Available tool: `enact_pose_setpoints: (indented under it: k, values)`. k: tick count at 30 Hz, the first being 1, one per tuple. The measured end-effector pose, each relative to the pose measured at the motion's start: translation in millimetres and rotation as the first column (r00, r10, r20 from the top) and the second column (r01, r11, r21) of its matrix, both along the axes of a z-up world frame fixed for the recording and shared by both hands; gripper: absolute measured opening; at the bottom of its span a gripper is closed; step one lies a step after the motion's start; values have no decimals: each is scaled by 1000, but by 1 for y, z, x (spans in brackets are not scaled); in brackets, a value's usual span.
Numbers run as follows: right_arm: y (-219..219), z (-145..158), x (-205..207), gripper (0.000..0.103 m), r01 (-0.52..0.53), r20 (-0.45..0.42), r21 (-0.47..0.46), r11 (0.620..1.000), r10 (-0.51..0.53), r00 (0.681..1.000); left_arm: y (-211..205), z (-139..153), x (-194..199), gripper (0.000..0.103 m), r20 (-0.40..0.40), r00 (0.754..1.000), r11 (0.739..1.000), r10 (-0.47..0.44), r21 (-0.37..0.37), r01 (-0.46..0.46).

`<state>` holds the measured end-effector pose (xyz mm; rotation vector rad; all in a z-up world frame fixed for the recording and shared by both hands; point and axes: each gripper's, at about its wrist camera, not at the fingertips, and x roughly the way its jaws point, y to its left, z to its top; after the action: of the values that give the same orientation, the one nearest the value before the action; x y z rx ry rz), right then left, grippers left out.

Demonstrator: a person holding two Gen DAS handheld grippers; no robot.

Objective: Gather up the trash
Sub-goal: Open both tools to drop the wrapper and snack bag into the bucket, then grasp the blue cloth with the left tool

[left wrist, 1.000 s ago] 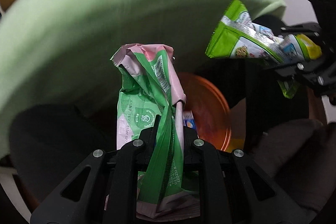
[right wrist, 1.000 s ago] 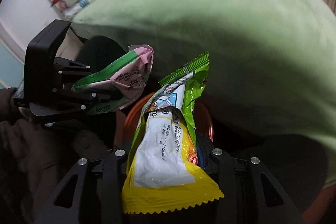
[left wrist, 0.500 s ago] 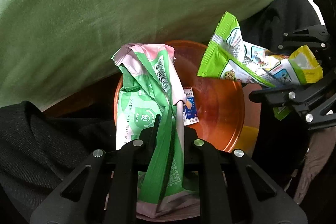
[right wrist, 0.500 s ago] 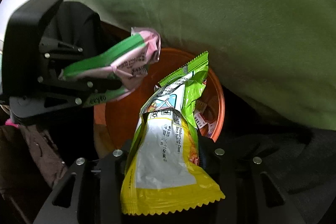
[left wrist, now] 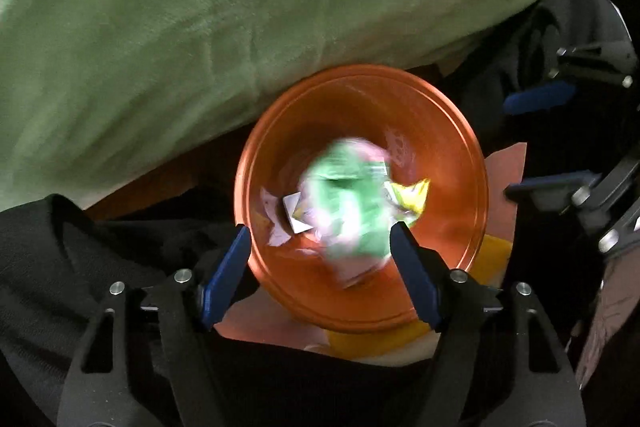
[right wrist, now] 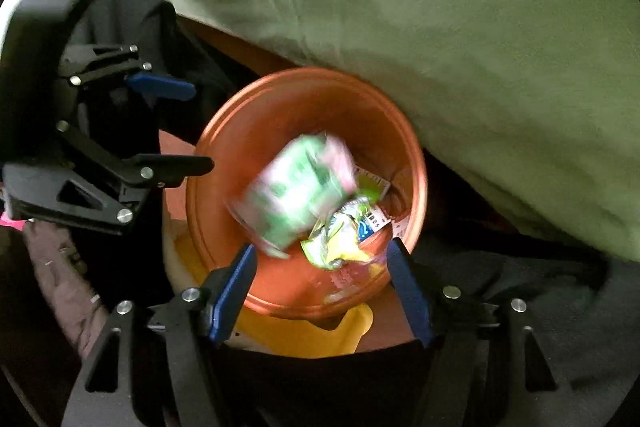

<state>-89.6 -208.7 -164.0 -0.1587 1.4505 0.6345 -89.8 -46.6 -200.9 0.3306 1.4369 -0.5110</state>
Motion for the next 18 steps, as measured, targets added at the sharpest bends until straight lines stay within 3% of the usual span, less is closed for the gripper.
enact_pose_setpoints:
  k: [6, 9, 14, 18]
  values:
    - [-32, 50, -2, 68, 55, 137, 123, 991, -72, 988, 6, 35, -1, 70, 78, 997, 997, 12, -73, -6]
    - [-41, 81, -1, 72, 95, 230, 227, 969, -148, 962, 9, 68, 3, 71, 166, 986, 993, 21, -121, -1]
    - [-62, 128, 9, 82, 158, 360, 415, 896, -321, 876, 17, 116, 16, 79, 314, 947, 984, 68, -175, -12]
    - [-70, 151, 22, 90, 207, 421, 524, 826, -463, 780, 31, 147, 42, 80, 397, 906, 971, 149, -233, -58]
